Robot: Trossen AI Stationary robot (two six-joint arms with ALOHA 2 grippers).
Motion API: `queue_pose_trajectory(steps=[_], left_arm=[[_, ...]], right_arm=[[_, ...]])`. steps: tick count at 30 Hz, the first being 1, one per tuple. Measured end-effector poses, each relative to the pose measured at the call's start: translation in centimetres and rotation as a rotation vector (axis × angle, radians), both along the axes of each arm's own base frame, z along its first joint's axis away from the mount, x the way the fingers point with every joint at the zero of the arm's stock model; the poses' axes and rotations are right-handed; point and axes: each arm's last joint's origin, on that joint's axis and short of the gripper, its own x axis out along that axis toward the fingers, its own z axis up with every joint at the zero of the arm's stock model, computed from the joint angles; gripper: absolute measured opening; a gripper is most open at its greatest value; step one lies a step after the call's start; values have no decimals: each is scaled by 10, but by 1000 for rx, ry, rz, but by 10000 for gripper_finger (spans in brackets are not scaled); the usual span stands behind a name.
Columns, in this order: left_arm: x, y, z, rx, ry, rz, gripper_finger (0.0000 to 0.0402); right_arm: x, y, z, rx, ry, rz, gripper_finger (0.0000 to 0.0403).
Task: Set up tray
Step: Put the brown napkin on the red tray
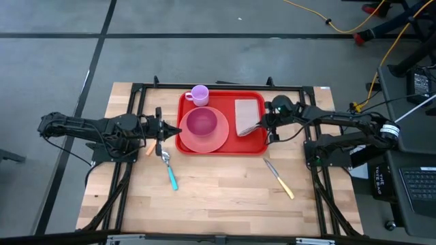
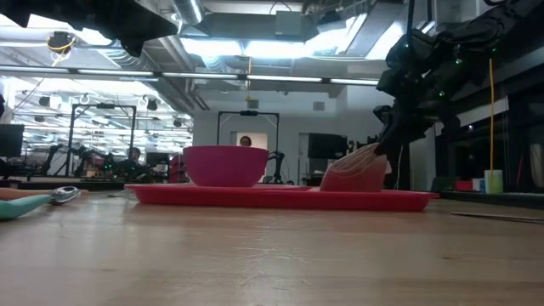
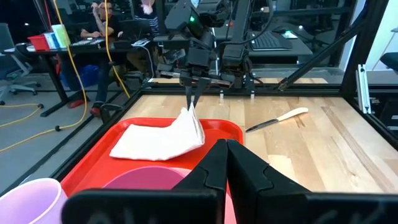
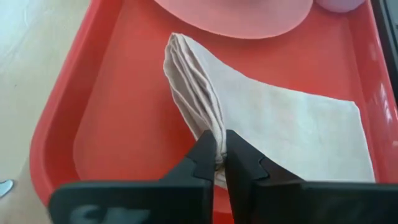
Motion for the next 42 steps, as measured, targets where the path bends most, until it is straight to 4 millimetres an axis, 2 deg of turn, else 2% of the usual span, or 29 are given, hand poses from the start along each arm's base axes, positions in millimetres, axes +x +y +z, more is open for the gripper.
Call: queue_pose_trajectory(steps=[5, 18, 29, 37, 42], left_arm=[[0, 0, 0, 0, 0, 0, 3], [0, 0, 0, 0, 0, 0, 3], [0, 0, 0, 0, 0, 0, 1], [0, 0, -1, 0, 6, 0, 4], [0, 0, -3, 1, 31, 0, 1]], right_arm=[[0, 1, 0, 35, -3, -30, 40], [-1, 2, -3, 108, 20, -87, 45], [15, 1, -31, 213, 95, -139, 37], [16, 1, -38, 263, 133, -177, 49], [17, 2, -37, 301, 111, -134, 50]])
